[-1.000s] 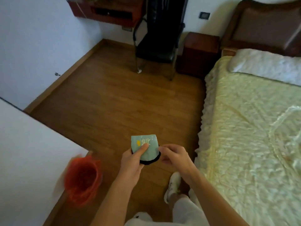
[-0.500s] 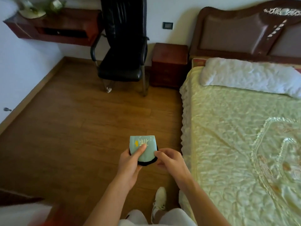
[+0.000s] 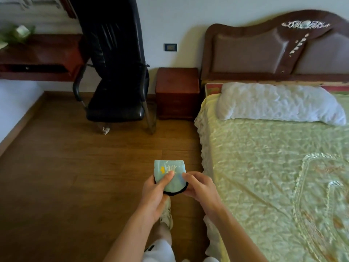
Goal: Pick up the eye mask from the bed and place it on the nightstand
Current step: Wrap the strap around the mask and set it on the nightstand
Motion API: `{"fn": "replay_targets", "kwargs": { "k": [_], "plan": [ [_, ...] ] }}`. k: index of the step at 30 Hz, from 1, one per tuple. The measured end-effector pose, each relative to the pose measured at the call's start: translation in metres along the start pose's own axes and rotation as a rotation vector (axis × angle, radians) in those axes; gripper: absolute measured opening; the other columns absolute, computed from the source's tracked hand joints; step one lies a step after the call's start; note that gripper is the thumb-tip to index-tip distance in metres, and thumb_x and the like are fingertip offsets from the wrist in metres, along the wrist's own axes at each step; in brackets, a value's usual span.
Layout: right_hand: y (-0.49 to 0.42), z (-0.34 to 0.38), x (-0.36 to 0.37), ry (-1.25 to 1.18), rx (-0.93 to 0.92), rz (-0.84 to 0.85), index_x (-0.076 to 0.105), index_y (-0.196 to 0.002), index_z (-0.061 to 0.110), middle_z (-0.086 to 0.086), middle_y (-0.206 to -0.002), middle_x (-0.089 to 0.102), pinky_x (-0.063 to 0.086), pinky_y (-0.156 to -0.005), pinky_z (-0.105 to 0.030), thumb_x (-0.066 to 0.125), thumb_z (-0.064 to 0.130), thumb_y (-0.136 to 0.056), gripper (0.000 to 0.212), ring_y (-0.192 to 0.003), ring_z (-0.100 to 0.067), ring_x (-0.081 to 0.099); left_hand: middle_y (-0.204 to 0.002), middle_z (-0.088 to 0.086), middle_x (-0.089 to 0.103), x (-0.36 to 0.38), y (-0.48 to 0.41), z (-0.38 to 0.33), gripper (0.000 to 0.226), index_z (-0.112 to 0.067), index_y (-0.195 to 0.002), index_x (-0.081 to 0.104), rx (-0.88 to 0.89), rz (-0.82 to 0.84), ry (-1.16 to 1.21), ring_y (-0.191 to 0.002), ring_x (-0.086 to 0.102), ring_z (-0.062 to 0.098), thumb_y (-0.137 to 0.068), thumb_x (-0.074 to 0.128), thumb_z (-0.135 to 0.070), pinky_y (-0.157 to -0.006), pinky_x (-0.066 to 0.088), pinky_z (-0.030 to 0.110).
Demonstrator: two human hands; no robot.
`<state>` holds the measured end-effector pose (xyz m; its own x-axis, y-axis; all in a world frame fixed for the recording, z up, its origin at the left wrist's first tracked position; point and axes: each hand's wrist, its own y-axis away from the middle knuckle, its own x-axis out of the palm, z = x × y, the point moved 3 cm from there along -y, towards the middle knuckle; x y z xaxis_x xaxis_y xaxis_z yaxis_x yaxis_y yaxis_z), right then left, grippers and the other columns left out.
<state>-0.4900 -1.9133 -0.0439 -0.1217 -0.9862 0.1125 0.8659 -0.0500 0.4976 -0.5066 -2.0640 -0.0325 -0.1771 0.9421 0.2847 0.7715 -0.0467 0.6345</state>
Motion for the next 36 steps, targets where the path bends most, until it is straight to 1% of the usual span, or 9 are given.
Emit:
{"fn": "replay_targets", "kwargs": {
  "k": [3,10,14,17,21,23,29,31,36],
  "plan": [
    [-0.053,0.024,0.001,0.004,-0.013,-0.020,0.073,-0.108,0.004,-0.016,-0.104,0.078,0.062,-0.089,-0.045,0.067,0.026,-0.094,0.027,-0.095,-0.026,0.077,-0.105,0.018,0.075,0.012,-0.050,-0.030,0.044,-0.007,-0.110,0.067,-0.008,0.009,-0.017,-0.101,0.070,0.033,-0.070,0.078,-0.022,-0.092,0.054,0.049],
    [-0.197,0.108,0.019,0.008,-0.025,-0.054,0.074,-0.108,0.006,-0.015,-0.101,0.080,0.059,-0.094,-0.051,0.068,0.031,-0.092,0.030,-0.096,-0.028,0.077,-0.108,0.016,0.071,0.039,-0.180,-0.135,0.022,-0.012,-0.103,0.063,-0.040,0.043,0.002,-0.102,0.067,0.029,-0.083,0.072,-0.014,-0.084,0.056,0.041],
    [-0.268,0.159,0.030,0.008,-0.046,-0.090,0.075,-0.107,0.010,-0.014,-0.101,0.080,0.059,-0.093,-0.051,0.070,0.041,-0.081,0.041,-0.097,-0.028,0.077,-0.113,0.014,0.070,0.057,-0.245,-0.197,0.033,-0.012,-0.112,0.062,-0.020,0.059,-0.012,-0.104,0.067,0.028,-0.081,0.073,-0.016,-0.089,0.056,0.043],
    [-0.309,0.183,0.035,0.008,-0.060,-0.100,0.075,-0.107,0.012,-0.012,-0.101,0.080,0.060,-0.092,-0.048,0.068,0.037,-0.089,0.031,-0.095,-0.025,0.077,-0.114,0.013,0.070,0.071,-0.285,-0.227,0.045,-0.010,-0.122,0.060,-0.007,0.065,-0.056,-0.106,0.067,0.027,-0.080,0.074,-0.020,-0.093,0.055,0.044],
    [-0.355,0.209,0.034,0.018,-0.050,-0.117,0.073,-0.109,0.011,-0.011,-0.104,0.079,0.063,-0.083,-0.036,0.066,0.031,-0.094,0.026,-0.093,-0.019,0.077,-0.112,0.012,0.071,0.089,-0.332,-0.256,0.040,-0.012,-0.117,0.062,-0.024,0.055,-0.075,-0.104,0.067,0.026,-0.080,0.075,-0.020,-0.092,0.055,0.044],
    [-0.380,0.222,0.031,0.000,-0.044,-0.115,0.073,-0.109,0.009,-0.013,-0.104,0.079,0.063,-0.082,-0.037,0.067,0.031,-0.094,0.027,-0.092,-0.020,0.078,-0.111,0.013,0.071,0.099,-0.355,-0.268,0.033,-0.014,-0.110,0.062,-0.053,0.056,-0.055,-0.104,0.067,0.027,-0.080,0.075,-0.019,-0.090,0.056,0.042],
    [-0.475,0.269,0.009,-0.006,-0.048,-0.102,0.073,-0.109,0.008,-0.013,-0.101,0.080,0.062,-0.080,-0.036,0.065,0.029,-0.095,0.026,-0.091,-0.022,0.078,-0.110,0.014,0.071,0.141,-0.436,-0.310,0.031,-0.014,-0.108,0.063,-0.074,0.026,-0.003,-0.104,0.067,0.027,-0.079,0.075,-0.016,-0.084,0.056,0.038],
    [-0.515,0.288,-0.001,-0.031,-0.044,-0.092,0.075,-0.107,0.007,-0.014,-0.099,0.080,0.062,-0.083,-0.040,0.065,0.027,-0.095,0.025,-0.092,-0.025,0.078,-0.109,0.014,0.072,0.161,-0.467,-0.327,0.026,-0.013,-0.104,0.064,-0.072,0.010,0.019,-0.103,0.067,0.027,-0.080,0.074,-0.015,-0.082,0.055,0.037],
    [-0.619,0.349,-0.029,-0.067,-0.013,-0.060,0.075,-0.103,0.006,-0.008,-0.091,0.081,0.062,-0.083,-0.040,0.067,0.025,-0.093,0.023,-0.089,-0.023,0.078,-0.106,0.013,0.075,0.220,-0.551,-0.381,0.025,-0.010,-0.107,0.067,-0.041,-0.030,0.018,-0.100,0.070,0.027,-0.083,0.073,-0.014,-0.084,0.056,0.037]
  ]
}}
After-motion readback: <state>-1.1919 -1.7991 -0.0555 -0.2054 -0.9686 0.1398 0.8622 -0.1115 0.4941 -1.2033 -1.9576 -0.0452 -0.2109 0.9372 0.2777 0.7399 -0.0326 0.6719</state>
